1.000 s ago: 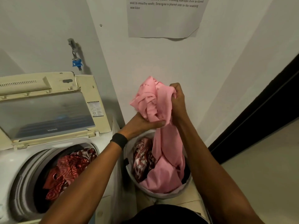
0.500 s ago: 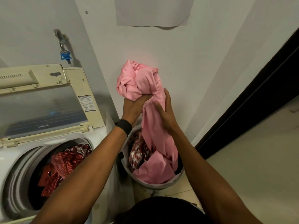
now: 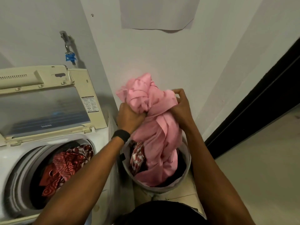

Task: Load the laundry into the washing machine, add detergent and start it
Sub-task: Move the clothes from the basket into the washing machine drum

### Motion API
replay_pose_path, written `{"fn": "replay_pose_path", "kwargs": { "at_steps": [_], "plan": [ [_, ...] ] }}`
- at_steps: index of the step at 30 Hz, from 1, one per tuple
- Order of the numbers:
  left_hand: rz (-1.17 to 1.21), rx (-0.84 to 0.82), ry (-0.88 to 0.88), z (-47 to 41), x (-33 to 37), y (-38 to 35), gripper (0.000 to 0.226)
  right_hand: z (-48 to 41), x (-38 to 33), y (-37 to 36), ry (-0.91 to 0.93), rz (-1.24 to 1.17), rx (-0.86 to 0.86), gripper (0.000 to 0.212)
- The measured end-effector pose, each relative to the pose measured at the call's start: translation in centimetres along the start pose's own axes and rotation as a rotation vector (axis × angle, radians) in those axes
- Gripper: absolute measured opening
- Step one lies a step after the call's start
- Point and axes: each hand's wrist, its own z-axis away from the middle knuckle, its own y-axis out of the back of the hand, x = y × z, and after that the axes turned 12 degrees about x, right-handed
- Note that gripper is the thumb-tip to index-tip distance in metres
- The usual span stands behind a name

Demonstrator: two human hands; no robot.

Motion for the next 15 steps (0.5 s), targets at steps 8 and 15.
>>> {"fn": "replay_pose_path", "kwargs": {
  "at_steps": [8, 15],
  "plan": [
    [0.407, -0.38, 0.171, 0.5, 2.3, 1.8, 0.078, -1.7, -4.1, -4.6, -0.06, -0.375, 0.319, 0.021],
    [0.364, -0.284, 0.18, 0.8, 2.6, 0.7, 0.101, -2.0, -4.1, -5.6, -0.155, -0.432, 0.248, 0.012]
  ]
}}
